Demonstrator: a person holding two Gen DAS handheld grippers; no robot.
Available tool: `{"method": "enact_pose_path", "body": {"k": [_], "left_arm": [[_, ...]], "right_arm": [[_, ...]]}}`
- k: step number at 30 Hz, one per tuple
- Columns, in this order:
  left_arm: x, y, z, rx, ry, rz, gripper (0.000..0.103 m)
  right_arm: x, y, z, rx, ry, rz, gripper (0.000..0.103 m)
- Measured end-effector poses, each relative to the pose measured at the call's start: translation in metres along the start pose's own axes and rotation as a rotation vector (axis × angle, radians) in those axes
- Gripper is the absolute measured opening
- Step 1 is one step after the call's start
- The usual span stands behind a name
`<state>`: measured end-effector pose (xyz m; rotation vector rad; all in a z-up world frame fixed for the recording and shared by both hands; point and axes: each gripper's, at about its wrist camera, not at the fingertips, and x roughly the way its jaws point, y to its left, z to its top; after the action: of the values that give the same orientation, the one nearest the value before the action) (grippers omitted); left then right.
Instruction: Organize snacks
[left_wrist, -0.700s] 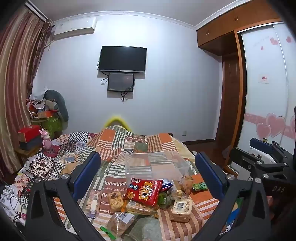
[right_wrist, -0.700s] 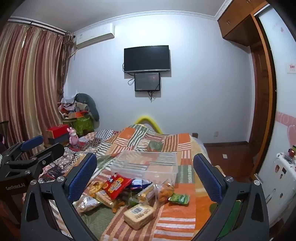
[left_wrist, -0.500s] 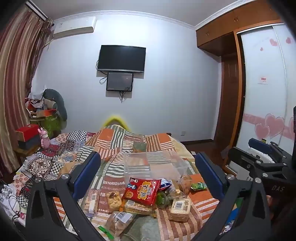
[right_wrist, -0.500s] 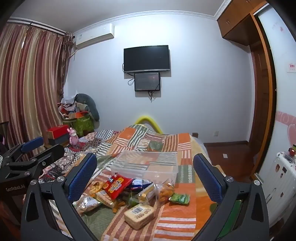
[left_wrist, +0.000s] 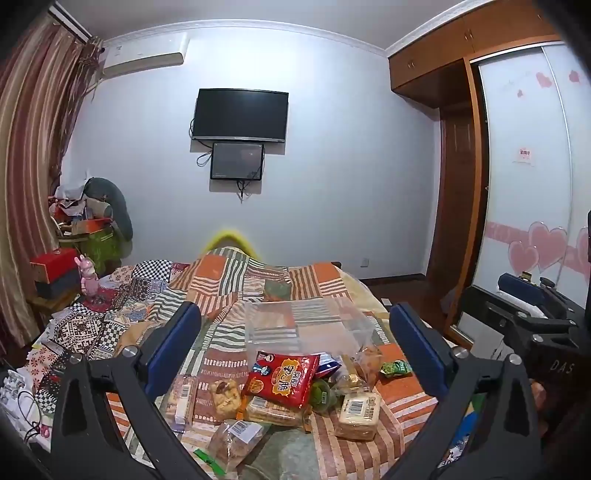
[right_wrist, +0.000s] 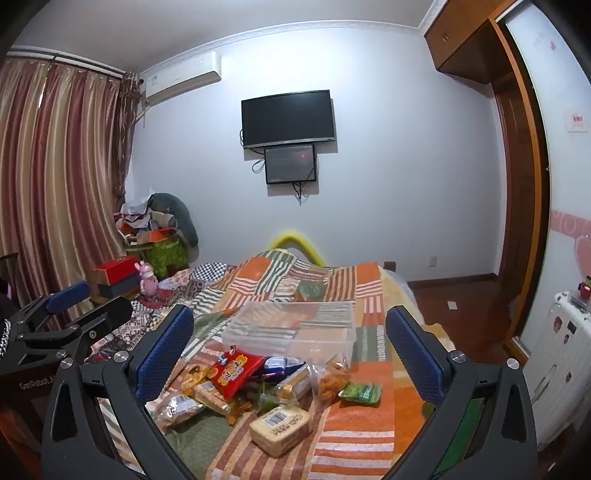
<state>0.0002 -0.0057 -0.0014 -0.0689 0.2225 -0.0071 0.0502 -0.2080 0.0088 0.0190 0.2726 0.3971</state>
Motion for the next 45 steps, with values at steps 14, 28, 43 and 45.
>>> {"method": "enact_pose_path", "body": {"k": [14, 28, 43, 45], "left_arm": [[0.0042, 0.0029, 0.0, -0.009, 0.007, -0.001, 0.103], [0.0046, 0.0043, 0.0003, -0.018, 0.007, -0.002, 0.103], [0.0043, 0.0019, -0.0005, -0.013, 0.007, -0.01, 0.103], [0.0043, 0.0022, -0.0004, -0.012, 0.007, -0.011, 0.103]], "right_arm": [[-0.0033, 0.0007, 0.0012, -0.005, -0.009, 0.0, 0.103], [-0.0036, 0.0026, 0.0004, -0.012, -0.014, 0.0, 0.103], [-0.0037, 0.0018, 0.0008, -0.007, -0.019, -0.002, 0.103], [-0.0036, 0.0012, 0.0009, -0.006, -0.019, -0.002, 0.103]]}}
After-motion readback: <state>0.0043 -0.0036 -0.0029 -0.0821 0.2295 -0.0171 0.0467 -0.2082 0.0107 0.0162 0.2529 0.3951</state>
